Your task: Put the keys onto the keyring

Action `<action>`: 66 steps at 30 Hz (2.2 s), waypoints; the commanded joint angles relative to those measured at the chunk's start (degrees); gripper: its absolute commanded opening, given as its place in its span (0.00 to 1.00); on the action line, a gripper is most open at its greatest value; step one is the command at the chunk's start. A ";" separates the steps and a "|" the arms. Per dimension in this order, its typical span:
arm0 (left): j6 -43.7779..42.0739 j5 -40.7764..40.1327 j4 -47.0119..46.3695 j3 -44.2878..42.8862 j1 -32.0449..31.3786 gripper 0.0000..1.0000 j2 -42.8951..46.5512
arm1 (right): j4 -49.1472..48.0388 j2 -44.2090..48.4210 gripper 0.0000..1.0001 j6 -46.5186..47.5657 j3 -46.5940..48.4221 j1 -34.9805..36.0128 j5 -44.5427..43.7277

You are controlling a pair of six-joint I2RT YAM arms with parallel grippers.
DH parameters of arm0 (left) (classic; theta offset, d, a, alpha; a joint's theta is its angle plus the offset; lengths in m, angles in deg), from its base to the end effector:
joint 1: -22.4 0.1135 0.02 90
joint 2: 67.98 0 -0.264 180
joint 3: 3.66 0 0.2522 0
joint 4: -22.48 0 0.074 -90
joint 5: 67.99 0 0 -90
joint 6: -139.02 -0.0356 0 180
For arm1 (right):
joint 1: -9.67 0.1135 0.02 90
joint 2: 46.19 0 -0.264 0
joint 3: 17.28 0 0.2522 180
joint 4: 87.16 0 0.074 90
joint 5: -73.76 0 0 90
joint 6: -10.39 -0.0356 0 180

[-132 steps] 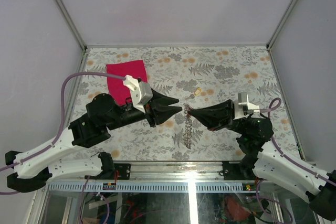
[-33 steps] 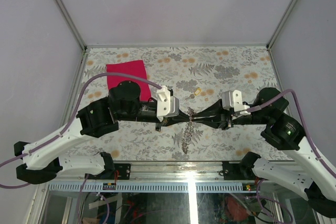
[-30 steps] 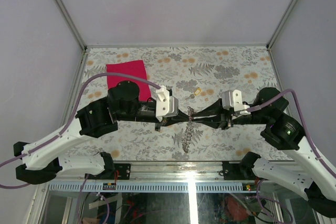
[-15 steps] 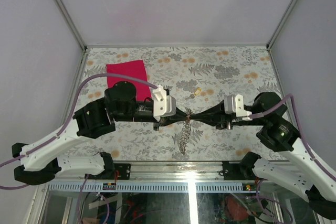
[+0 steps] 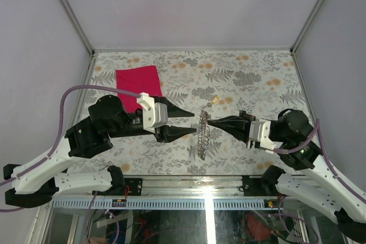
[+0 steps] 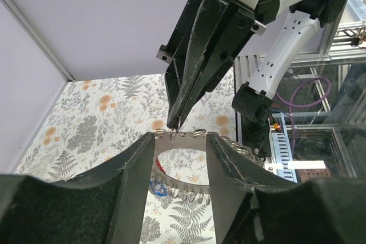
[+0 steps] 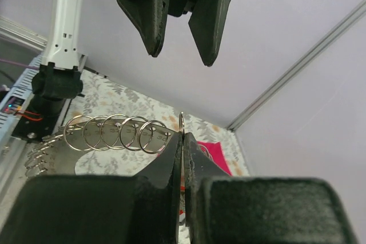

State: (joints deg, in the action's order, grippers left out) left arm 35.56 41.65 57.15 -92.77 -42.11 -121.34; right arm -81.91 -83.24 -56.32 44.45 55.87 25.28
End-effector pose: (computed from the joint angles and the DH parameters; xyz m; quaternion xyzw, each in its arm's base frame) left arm 0.0644 -0.1628 0.4747 0.5288 0.4599 -0.4108 0.5832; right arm 0.0753 0.1126 0.4114 -0.5456 0.2789 0.3523 0.7074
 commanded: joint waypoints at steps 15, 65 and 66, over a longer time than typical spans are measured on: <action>-3.18 -0.87 -8.41 -0.29 -0.22 0.42 -1.21 | -9.62 0.56 0.00 8.07 3.73 0.30 3.16; -7.91 4.09 -8.95 -3.71 -0.24 0.23 -3.05 | -18.29 -5.26 0.00 -2.97 7.86 1.04 9.33; -7.93 3.88 -8.95 -3.69 -0.22 0.22 -3.14 | -18.34 -5.22 0.00 -3.05 7.80 1.10 9.37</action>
State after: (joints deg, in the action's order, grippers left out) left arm 28.59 46.15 52.26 -94.46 -42.11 -124.29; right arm -96.36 -89.10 -58.68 49.04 56.17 33.39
